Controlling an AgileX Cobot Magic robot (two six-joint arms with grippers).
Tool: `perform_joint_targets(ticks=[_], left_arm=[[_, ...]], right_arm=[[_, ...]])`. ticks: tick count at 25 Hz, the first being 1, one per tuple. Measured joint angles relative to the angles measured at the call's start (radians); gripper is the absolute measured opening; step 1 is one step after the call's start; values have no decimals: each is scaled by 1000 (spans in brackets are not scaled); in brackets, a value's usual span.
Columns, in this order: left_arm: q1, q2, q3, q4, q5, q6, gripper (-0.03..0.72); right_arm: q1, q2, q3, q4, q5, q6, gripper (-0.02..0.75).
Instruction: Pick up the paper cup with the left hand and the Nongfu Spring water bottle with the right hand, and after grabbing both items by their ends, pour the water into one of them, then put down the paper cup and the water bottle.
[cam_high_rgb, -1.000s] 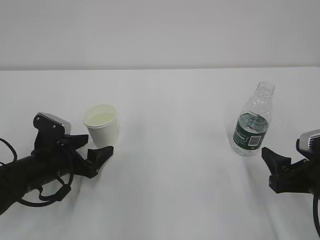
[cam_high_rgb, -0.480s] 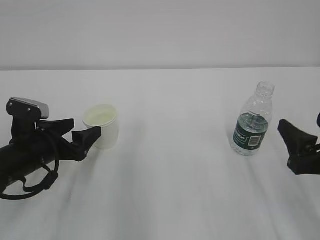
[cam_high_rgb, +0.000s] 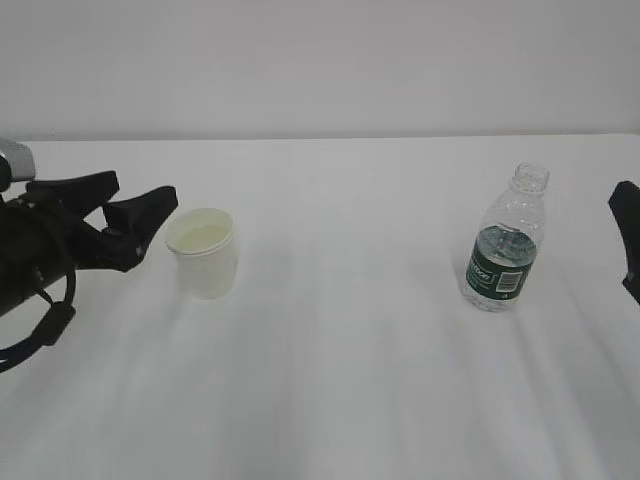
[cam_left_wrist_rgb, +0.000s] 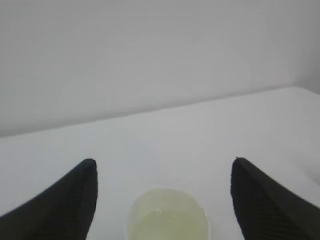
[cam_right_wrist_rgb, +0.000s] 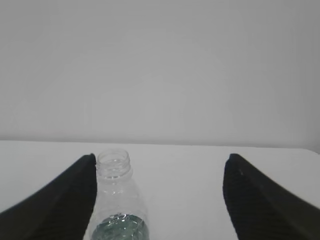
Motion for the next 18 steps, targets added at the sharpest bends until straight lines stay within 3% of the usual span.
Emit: perform_joint_targets(ticks=[4, 18], left_arm=[[0, -96, 2, -4, 60, -2, 593], [0, -496, 12, -50, 405, -2, 591]], right_arm=[[0, -50, -23, 11, 77, 0, 586], [0, -289, -344, 13, 605, -66, 582]])
